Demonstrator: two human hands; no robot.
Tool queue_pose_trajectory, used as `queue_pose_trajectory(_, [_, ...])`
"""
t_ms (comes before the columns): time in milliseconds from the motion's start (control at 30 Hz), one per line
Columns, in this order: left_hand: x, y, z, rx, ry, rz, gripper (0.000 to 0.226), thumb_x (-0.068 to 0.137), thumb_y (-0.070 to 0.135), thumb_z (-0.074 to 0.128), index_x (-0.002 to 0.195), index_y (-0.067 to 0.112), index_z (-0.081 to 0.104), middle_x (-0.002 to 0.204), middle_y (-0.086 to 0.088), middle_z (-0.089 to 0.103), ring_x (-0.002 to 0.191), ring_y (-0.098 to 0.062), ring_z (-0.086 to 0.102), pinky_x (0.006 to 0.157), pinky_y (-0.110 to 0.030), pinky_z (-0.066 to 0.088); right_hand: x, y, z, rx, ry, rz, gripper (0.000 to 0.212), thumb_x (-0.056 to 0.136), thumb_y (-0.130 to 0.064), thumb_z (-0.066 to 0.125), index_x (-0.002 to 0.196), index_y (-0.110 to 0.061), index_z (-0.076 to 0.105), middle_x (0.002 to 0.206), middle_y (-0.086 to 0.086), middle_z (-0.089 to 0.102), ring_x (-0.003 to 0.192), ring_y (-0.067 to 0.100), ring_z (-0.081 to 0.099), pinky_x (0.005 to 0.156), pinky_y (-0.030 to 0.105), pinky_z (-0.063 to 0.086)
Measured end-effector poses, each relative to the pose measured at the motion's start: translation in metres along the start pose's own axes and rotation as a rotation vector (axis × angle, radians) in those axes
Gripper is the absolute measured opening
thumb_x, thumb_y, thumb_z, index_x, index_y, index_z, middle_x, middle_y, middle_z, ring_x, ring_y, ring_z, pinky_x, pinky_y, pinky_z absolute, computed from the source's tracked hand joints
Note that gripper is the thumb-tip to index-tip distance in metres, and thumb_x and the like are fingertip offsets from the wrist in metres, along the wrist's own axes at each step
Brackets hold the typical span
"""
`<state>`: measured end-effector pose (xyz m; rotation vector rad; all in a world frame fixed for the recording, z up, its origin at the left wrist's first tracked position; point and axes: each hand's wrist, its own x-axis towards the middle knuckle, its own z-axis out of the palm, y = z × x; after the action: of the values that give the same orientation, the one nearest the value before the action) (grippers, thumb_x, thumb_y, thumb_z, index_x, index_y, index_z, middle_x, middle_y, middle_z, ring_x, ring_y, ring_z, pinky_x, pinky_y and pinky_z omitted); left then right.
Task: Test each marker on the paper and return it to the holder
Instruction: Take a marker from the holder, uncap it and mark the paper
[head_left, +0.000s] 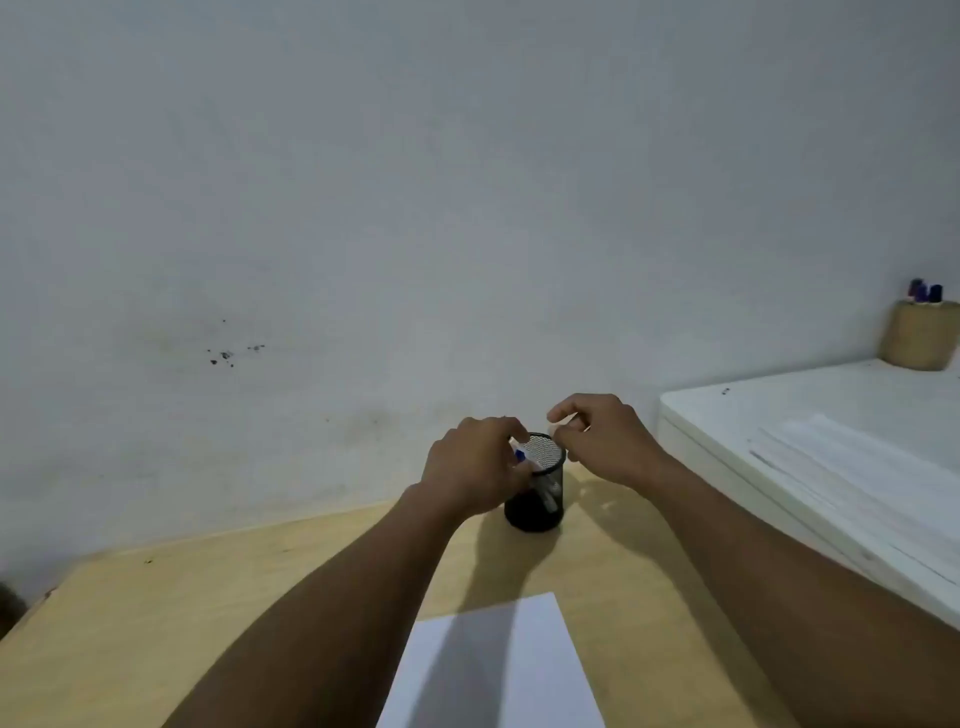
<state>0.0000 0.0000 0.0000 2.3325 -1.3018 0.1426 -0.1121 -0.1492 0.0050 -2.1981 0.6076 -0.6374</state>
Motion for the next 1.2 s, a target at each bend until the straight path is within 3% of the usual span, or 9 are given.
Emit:
queue_pose_trajectory(167, [0.017, -0.004, 0.018, 0.154, 0.01, -0.027, 0.027, 0.09, 0.044, 0.06, 0.11, 0.034, 0.074, 0.105, 0.0, 0.075, 0.1, -0.029, 0.068, 0.074, -0.033, 0.05, 0.009, 0.015, 0.013, 0.001, -0.026, 0.063, 0.017, 0.087, -0.014, 0.066, 0.095, -0.026, 0.073, 0.066, 0.0, 0.07, 0.07, 0.013, 0.065, 0.06, 0.02, 0.043])
queue_pose_trajectory(267, [0.018, -0.01, 0.019, 0.082, 0.039, -0.011, 0.021, 0.091, 0.038, 0.059, 0.102, 0.03, 0.075, 0.098, 0.001, 0.077, 0.097, -0.028, 0.068, 0.075, -0.035, 0.053, 0.007, 0.019, 0.016, 0.017, -0.025, 0.082, 0.016, 0.086, -0.013, 0.064, 0.085, -0.026, 0.073, 0.068, 0.006, 0.073, 0.068, 0.015, 0.066, 0.062, 0.021, 0.048])
queue_pose_trajectory(367, [0.012, -0.013, 0.002, -0.071, 0.129, -0.029, 0.017, 0.093, 0.036, 0.064, 0.098, 0.026, 0.078, 0.087, 0.001, 0.078, 0.087, -0.022, 0.071, 0.073, -0.035, 0.057, -0.002, 0.009, 0.018, 0.111, -0.057, 0.122, 0.014, 0.092, -0.014, 0.064, 0.083, -0.017, 0.074, 0.08, 0.016, 0.079, 0.056, 0.015, 0.067, 0.05, 0.019, 0.047])
queue_pose_trajectory(567, [-0.029, -0.017, -0.063, -0.405, 0.248, -0.091, 0.017, 0.094, 0.028, 0.07, 0.093, 0.013, 0.076, 0.073, 0.001, 0.078, 0.07, -0.014, 0.075, 0.069, -0.034, 0.062, -0.041, -0.044, 0.035, 0.595, -0.343, 0.409, 0.061, 0.089, -0.066, 0.063, 0.098, -0.006, 0.072, 0.074, 0.008, 0.071, 0.057, 0.02, 0.065, 0.052, 0.026, 0.046])
queue_pose_trajectory(667, [-0.06, -0.028, -0.085, -0.641, 0.205, -0.151, 0.018, 0.093, 0.024, 0.072, 0.091, 0.007, 0.075, 0.077, -0.007, 0.079, 0.072, -0.017, 0.076, 0.065, -0.03, 0.058, -0.056, -0.067, 0.063, 0.947, -0.33, 0.506, 0.068, 0.087, -0.073, 0.06, 0.102, -0.007, 0.069, 0.07, 0.006, 0.067, 0.048, 0.016, 0.057, 0.046, 0.023, 0.039])
queue_pose_trajectory(800, [-0.1, -0.05, -0.097, -0.928, 0.189, -0.232, 0.019, 0.097, 0.018, 0.068, 0.091, 0.001, 0.073, 0.076, -0.011, 0.075, 0.07, -0.019, 0.073, 0.065, -0.029, 0.056, -0.074, -0.096, 0.105, 1.312, -0.25, 0.588, 0.05, 0.088, -0.061, 0.069, 0.085, -0.011, 0.064, 0.056, 0.001, 0.056, 0.034, 0.008, 0.038, 0.036, 0.016, 0.024])
queue_pose_trajectory(900, [-0.127, -0.071, -0.092, -0.994, 0.217, -0.319, 0.022, 0.098, 0.018, 0.066, 0.093, -0.002, 0.072, 0.073, -0.01, 0.075, 0.071, -0.021, 0.074, 0.072, -0.033, 0.059, -0.082, -0.11, 0.136, 1.406, -0.215, 0.547, 0.031, 0.096, -0.037, 0.07, 0.08, -0.014, 0.055, 0.052, 0.0, 0.05, 0.03, 0.006, 0.033, 0.032, 0.017, 0.02])
queue_pose_trajectory(1100, [-0.174, -0.143, -0.071, -1.184, 0.448, -0.564, 0.027, 0.1, 0.022, 0.064, 0.087, -0.002, 0.068, 0.066, -0.004, 0.069, 0.074, -0.025, 0.075, 0.072, -0.026, 0.062, -0.08, -0.111, 0.158, 1.22, -0.222, 0.356, 0.02, 0.098, -0.015, 0.067, 0.082, -0.011, 0.056, 0.061, 0.009, 0.058, 0.039, 0.012, 0.052, 0.038, 0.019, 0.038])
queue_pose_trajectory(1200, [-0.197, -0.182, -0.058, -0.993, 0.437, -0.63, 0.023, 0.099, 0.02, 0.065, 0.088, 0.001, 0.069, 0.072, -0.009, 0.071, 0.071, -0.026, 0.071, 0.065, -0.03, 0.059, -0.08, -0.104, 0.16, 1.103, -0.281, 0.313, 0.012, 0.099, -0.014, 0.06, 0.089, -0.009, 0.064, 0.069, 0.013, 0.067, 0.055, 0.025, 0.072, 0.048, 0.025, 0.05])
